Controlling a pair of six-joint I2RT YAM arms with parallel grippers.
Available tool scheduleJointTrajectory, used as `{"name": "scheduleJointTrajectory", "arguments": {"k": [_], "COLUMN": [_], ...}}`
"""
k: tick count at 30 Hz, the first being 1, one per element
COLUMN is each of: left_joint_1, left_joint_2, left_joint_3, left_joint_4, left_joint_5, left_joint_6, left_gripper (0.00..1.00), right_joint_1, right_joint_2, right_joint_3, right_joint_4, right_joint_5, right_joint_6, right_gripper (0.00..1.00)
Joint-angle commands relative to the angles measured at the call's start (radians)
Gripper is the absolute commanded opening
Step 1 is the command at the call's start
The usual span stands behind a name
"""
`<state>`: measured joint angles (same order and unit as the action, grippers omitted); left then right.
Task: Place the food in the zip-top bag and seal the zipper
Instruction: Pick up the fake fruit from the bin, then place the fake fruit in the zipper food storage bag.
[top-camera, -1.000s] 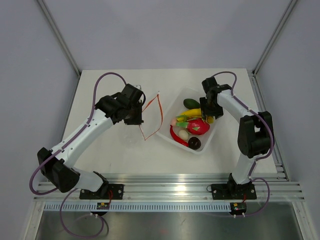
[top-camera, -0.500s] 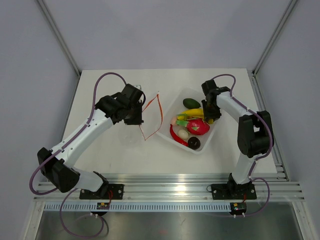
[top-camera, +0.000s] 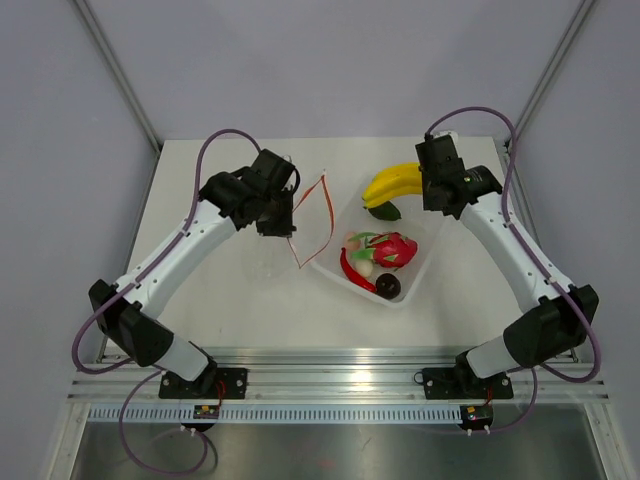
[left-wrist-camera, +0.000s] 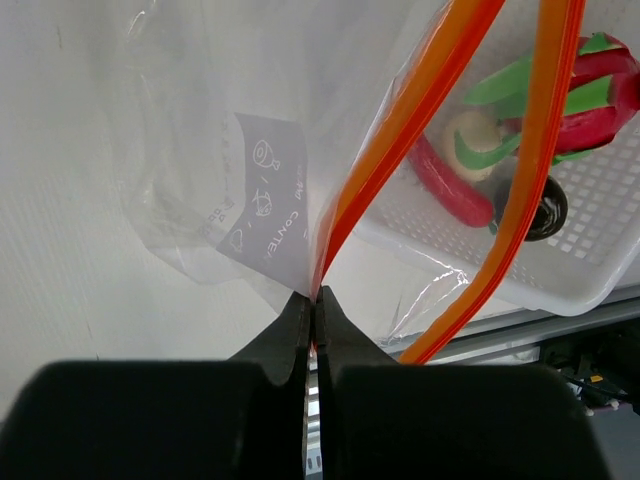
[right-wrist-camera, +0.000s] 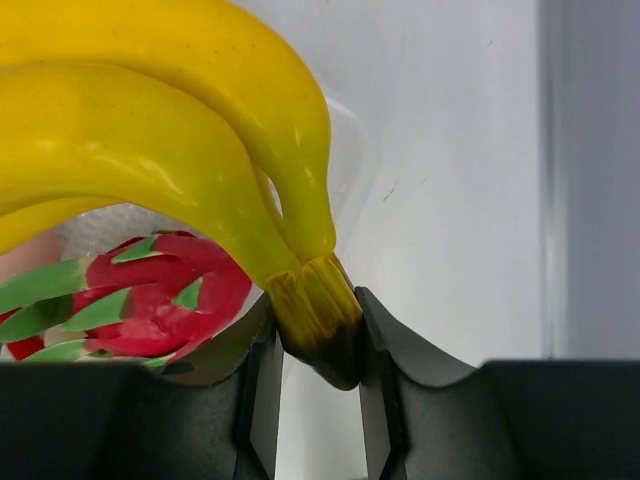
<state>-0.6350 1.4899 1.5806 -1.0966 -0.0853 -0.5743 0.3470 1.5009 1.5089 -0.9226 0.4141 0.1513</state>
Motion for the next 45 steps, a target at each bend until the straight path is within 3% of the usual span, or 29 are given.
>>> {"name": "scheduleJointTrajectory", "arguments": {"k": [1,6,15,22,26,36,45], "left_joint_1": [-0.002,0.004,0.017,0.026,0.044,0.11,0.153], "left_joint_2": [0.036,0.043,0.075,0.104,0.106,0.072,0.079], "left_joint_3": [0.109,0.148,0.16,0.216,0.226,0.213,0.193], "left_joint_4": [-0.061,-0.098,-0.154,-0.174,-0.177,-0.166,-0.134], "left_joint_5": [0.055,0.07,0.122,0.219,0.288,0.45,0.525], "left_joint_6": [0.02,0.048,0.105,0.129,0.143,0.154,0.137], "left_gripper": [0.0,0.0,0.0,0.0,0.0,0.0,0.0], "right_joint_1": [0.119,0.248,0.392,0.57,0.626,0.668,0.707], "right_joint_2": [-0.05,-0.111,-0.347,-0.349,-0.346,-0.343,-0.39], "right_joint_3": [0.039,0.01,-0.133,-0.197,-0.301,-0.495,-0.569], "right_joint_4": [0.002,0.135,0.497,0.729,0.946,1.137,1.162], "right_joint_5": [0.297,0.508,0.411,0.439,0.48,0.537,0.537], "right_joint_6": [-0.048,-0.144,-0.321,-0.524,-0.67,-0.762,-0.722], "right_gripper": [0.0,0.0,0.0,0.0,0.0,0.0,0.0]}}
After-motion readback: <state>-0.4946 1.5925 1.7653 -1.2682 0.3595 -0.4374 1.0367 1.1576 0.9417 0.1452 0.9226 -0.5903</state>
